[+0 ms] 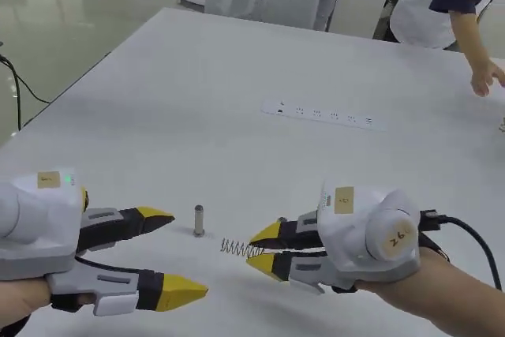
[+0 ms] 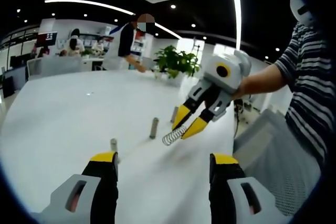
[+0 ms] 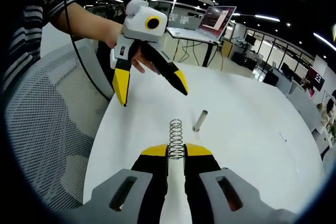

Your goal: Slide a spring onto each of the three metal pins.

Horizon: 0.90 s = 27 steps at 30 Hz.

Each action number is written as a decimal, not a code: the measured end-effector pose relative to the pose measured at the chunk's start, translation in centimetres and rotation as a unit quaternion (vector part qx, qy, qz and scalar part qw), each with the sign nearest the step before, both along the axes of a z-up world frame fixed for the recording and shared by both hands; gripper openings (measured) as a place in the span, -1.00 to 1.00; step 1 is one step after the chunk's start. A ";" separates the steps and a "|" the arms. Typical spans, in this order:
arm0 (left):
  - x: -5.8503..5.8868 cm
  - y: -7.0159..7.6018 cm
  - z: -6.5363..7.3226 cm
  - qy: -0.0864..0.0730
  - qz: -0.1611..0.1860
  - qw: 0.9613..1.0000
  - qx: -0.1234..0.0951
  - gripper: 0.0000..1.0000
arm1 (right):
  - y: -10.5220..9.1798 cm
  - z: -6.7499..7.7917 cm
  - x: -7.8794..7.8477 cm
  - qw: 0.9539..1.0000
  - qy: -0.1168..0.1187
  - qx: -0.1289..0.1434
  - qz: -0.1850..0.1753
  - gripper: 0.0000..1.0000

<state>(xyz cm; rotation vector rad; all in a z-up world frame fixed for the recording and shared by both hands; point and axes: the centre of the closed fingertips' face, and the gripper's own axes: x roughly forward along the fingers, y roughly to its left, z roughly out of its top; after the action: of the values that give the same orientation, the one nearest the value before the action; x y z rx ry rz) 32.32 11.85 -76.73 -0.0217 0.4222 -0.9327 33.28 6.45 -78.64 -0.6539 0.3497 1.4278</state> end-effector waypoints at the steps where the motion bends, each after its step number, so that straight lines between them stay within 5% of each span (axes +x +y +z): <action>1: 0.0 -0.2 -0.1 0.001 -0.002 1.000 0.000 0.31 | -0.2 -0.1 -0.1 1.000 0.000 -0.002 0.000 -0.85; 12: -0.4 -3.4 -0.5 0.000 -0.057 0.998 0.010 0.00 | -0.8 -0.3 -0.8 1.000 0.002 -0.005 0.011 -0.85; 27: -0.1 -5.7 -0.2 -0.005 -0.114 0.993 0.023 -0.34 | -1.5 0.1 -1.5 1.000 0.010 0.001 0.021 -0.85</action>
<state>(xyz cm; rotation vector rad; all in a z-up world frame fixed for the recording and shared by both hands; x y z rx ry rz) 32.22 6.14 -76.94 0.0750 0.4431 -1.1478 31.76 5.00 -78.51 -0.6488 0.3507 1.4762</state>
